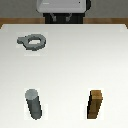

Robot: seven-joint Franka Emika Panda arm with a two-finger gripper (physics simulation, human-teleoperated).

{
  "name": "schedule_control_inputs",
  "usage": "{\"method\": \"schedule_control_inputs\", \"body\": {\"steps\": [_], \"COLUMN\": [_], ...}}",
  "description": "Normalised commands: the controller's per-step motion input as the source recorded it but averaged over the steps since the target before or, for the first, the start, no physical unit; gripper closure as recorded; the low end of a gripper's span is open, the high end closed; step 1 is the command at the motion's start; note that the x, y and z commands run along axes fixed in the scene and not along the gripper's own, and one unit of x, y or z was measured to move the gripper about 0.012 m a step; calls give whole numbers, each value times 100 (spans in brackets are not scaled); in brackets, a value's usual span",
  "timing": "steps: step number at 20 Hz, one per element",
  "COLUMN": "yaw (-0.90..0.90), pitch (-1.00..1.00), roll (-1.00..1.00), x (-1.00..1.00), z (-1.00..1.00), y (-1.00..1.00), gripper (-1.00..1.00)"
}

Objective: Put the loop with the handle onto the peg.

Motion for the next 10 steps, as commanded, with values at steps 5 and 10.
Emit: {"method": "schedule_control_inputs", "body": {"steps": [5,10], "yaw": [0,0], "pitch": [0,0], "roll": [0,0], "x": [0,0], "z": [0,0], "y": [0,0], "gripper": [-100,-100]}}
